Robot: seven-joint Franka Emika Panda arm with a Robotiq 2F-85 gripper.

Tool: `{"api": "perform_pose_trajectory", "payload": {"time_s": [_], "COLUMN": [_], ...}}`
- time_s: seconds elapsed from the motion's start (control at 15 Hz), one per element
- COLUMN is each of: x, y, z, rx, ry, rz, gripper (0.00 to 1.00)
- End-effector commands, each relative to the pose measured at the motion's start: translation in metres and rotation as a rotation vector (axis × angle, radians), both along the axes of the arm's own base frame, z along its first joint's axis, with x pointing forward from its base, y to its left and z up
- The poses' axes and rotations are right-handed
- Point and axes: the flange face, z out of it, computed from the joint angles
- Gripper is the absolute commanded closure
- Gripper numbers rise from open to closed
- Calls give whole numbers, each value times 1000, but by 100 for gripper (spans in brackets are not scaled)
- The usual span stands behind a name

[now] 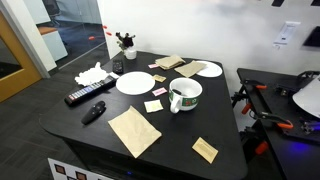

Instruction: Remove the pen from the cup

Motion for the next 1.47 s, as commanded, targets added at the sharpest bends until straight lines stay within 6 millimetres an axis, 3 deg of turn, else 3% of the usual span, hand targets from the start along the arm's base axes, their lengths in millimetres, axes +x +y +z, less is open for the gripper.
{"api": "perform_pose_trajectory", "payload": {"time_s": [0.0, 0.33, 0.73, 1.4], "x": [18, 55, 92, 125], "y": [11, 53, 100, 100], "z": [0, -2, -37, -118], "rx": [10, 43, 126, 134], "ry": [-35, -126, -133, -120], "rz": [57, 259, 485, 586], "gripper": [0, 0, 0, 0]}}
